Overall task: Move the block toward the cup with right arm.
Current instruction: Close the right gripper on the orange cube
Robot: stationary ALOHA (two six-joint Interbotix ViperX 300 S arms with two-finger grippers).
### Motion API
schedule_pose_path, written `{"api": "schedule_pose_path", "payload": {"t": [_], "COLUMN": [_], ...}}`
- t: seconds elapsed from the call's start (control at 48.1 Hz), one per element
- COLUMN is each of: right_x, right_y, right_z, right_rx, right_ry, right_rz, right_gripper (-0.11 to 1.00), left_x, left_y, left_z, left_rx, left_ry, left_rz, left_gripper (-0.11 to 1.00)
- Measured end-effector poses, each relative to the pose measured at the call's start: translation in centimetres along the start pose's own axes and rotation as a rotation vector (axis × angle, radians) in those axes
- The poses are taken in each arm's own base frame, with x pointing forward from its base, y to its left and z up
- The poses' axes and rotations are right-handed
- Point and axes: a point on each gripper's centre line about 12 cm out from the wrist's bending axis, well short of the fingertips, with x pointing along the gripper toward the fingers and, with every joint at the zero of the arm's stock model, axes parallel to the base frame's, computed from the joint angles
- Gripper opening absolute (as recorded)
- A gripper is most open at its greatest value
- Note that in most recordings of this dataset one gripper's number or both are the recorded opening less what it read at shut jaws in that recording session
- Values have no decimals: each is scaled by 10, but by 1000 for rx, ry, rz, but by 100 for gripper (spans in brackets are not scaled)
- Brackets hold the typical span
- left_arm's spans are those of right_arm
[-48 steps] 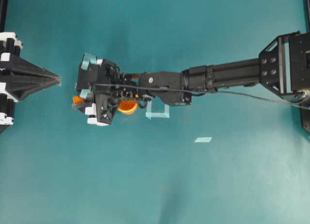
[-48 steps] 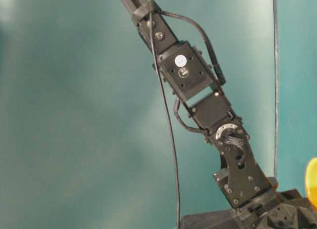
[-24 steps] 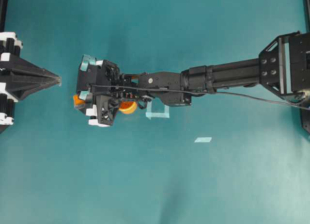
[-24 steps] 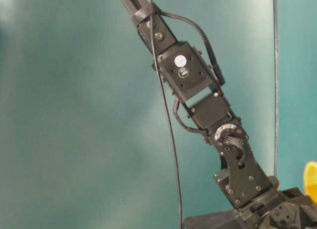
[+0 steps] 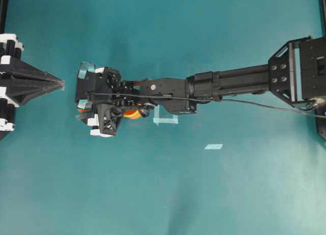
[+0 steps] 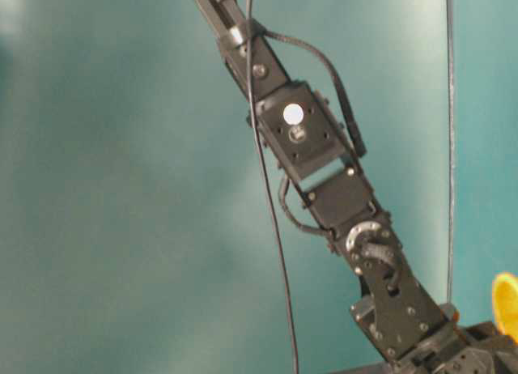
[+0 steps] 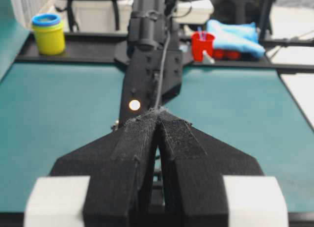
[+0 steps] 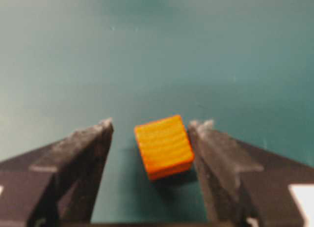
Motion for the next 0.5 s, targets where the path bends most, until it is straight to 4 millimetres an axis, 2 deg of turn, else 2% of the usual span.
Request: {"api": "schedule_pose_path", "payload": {"t": [0.27, 0.499], "right_x": [3, 3], "right_y": [-1, 0], "right_z": [2, 0], "right_rx": [1, -2], "right_ry": [67, 83], "right_rz": [-3, -2], "right_gripper": [63, 57], "left_x": [0, 0], "left_y": [0, 0], "left_z": [-1, -2], "left_rx": [0, 0], "left_ry": [6, 20], "left_rz": [0, 0], "left_gripper": [0, 0]}}
